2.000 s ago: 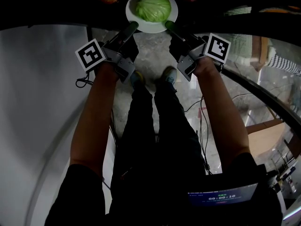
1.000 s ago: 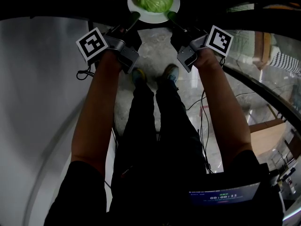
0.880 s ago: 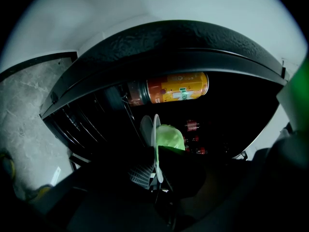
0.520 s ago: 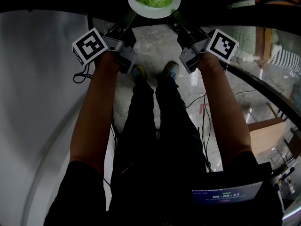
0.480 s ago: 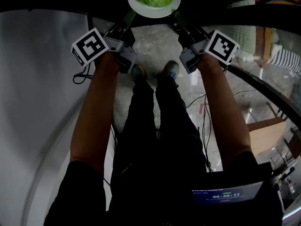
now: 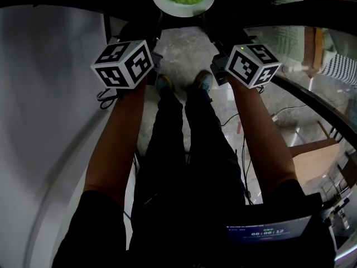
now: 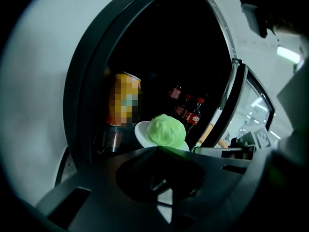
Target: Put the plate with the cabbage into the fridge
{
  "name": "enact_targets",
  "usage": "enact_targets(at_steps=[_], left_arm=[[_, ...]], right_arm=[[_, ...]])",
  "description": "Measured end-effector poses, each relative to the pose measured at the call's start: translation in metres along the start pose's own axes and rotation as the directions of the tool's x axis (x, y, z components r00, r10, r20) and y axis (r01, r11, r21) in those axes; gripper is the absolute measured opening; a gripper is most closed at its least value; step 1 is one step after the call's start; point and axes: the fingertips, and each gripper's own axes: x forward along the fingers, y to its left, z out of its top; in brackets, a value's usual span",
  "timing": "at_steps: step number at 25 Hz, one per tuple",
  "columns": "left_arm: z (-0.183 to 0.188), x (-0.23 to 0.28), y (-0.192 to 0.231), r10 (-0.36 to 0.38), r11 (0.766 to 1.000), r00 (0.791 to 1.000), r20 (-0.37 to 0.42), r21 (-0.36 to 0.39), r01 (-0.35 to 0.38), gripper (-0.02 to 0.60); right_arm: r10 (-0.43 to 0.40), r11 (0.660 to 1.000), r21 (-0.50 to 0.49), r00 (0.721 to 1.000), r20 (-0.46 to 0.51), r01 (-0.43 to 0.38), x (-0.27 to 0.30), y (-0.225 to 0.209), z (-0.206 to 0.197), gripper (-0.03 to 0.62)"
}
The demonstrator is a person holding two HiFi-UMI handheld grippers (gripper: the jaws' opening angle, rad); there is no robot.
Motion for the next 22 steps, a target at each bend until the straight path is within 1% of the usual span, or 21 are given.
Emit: enact_targets(at_steps=[2, 4, 7, 12, 16, 22], left_arm=[[-0.003, 0.002, -0.004, 0.006, 0.998, 1.0, -0.012, 0.057, -0.006, 0.003], [-0.006, 0.004, -0.006, 0.009, 0.997, 1.0, -0.021, 0.079, -0.008, 0.003], [-0.008, 0.006, -0.007, 0.008, 0.996, 1.0, -0.026, 0.087, -0.006, 0.003], [-0.016, 0.008, -0.007, 0.007, 0.995, 0.999, -0.047, 0.095, -0.002, 0.003], [-0.016, 0.009, -0.006, 0.003, 0.994, 0.999, -0.045, 0.108, 0.002, 0.004], [-0.02, 0.009, -0.01, -0.005, 0.995, 0.999, -0.042, 0.101, 0.01, 0.003]], right_arm=[[-0.004, 0.999, -0.043, 1.0, -0.015, 0.004, 0.002, 0.001, -0.001, 0.005], [-0.008, 0.997, -0.075, 1.0, -0.026, 0.006, 0.004, 0.003, -0.003, 0.005], [-0.013, 0.996, -0.089, 0.999, -0.034, 0.01, 0.006, 0.002, -0.005, 0.005], [-0.023, 0.997, -0.072, 0.999, -0.044, 0.019, 0.007, -0.002, -0.012, 0.005], [-0.022, 0.996, -0.088, 0.999, -0.04, 0.018, 0.009, -0.002, -0.011, 0.005], [-0.02, 0.994, -0.106, 0.999, -0.04, 0.016, 0.006, 0.001, -0.013, 0.005]])
